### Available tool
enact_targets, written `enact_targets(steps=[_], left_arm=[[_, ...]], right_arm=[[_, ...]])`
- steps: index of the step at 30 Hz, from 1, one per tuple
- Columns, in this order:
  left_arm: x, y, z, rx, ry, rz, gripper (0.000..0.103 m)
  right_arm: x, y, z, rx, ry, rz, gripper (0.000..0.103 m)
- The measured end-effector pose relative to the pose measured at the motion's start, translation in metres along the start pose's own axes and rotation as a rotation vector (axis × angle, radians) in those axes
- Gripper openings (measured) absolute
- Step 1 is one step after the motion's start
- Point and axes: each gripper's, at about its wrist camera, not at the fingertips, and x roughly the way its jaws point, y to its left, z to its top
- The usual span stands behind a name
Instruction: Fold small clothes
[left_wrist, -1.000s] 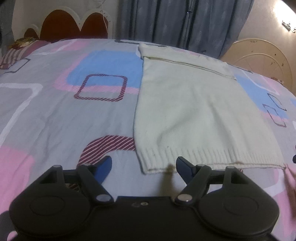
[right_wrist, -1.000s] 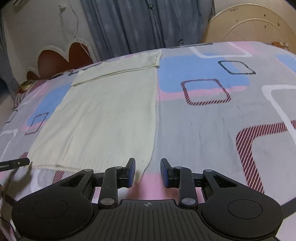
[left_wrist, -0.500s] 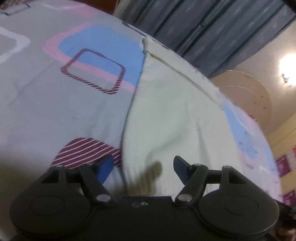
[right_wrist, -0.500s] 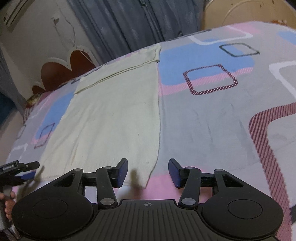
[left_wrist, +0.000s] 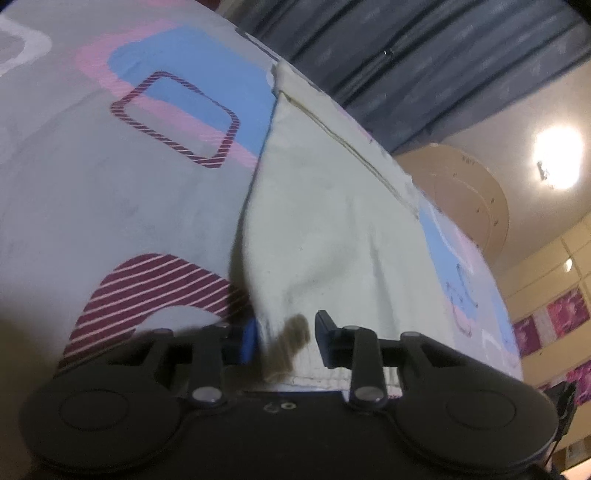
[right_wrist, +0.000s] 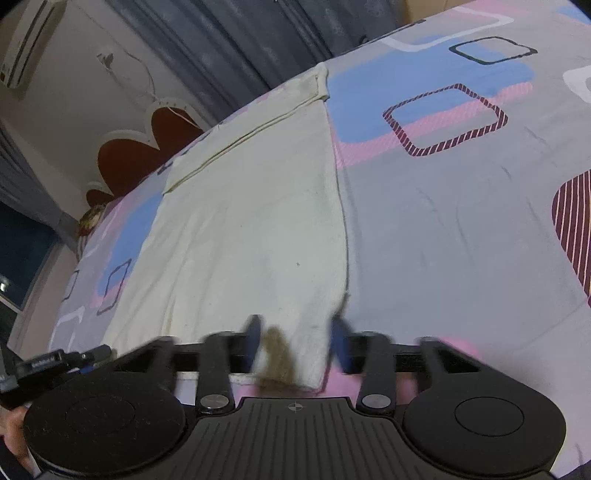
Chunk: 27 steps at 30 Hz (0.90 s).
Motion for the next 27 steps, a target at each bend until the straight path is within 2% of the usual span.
enact_targets(steps=[4, 5, 6, 7, 8, 10, 12, 14, 17, 21, 27], left_arm=[[0.003, -0.001, 0.001, 0.006, -0.002, 0.007, 0.033], [0.003, -0.003, 0.002, 0.014, -0.005, 0.014, 0.026], [0.002, -0.004, 0.002, 0.029, -0.012, 0.037, 0.005], [-0.001, -0.007, 0.002, 0.042, -0.026, 0.054, 0.004], [-0.009, -0.009, 0.002, 0.046, -0.058, 0.035, 0.004], [-0.022, -0.015, 0.000, 0.067, -0.106, 0.007, 0.004], [-0.021, -0.016, -0.002, 0.111, -0.097, 0.047, 0.004], [-0.011, -0.010, -0.006, 0.110, -0.041, 0.096, 0.004], [-0.012, 0.001, -0.011, 0.050, -0.052, 0.075, 0.004], [-0.021, -0.003, -0.009, 0.040, -0.075, 0.067, 0.003], [-0.035, -0.028, 0.016, 0.046, -0.152, 0.047, 0.003]], right_arm=[[0.005, -0.001, 0.000, 0.020, 0.015, 0.013, 0.027], [0.006, -0.002, 0.000, 0.029, 0.015, 0.022, 0.027], [0.006, -0.002, 0.001, 0.033, 0.012, 0.028, 0.026], [0.005, -0.001, 0.001, 0.021, 0.005, 0.030, 0.013], [0.002, 0.001, 0.002, 0.008, -0.004, 0.034, 0.005], [-0.012, 0.006, 0.006, -0.012, -0.056, 0.056, 0.005], [-0.023, 0.011, 0.009, -0.043, -0.089, 0.073, 0.005], [-0.020, 0.010, 0.010, -0.062, -0.063, 0.051, 0.005], [-0.001, 0.003, 0.002, -0.065, 0.045, -0.012, 0.005], [-0.012, 0.008, 0.000, -0.069, 0.000, 0.027, 0.005], [-0.025, 0.037, 0.029, -0.132, -0.062, 0.067, 0.005]])
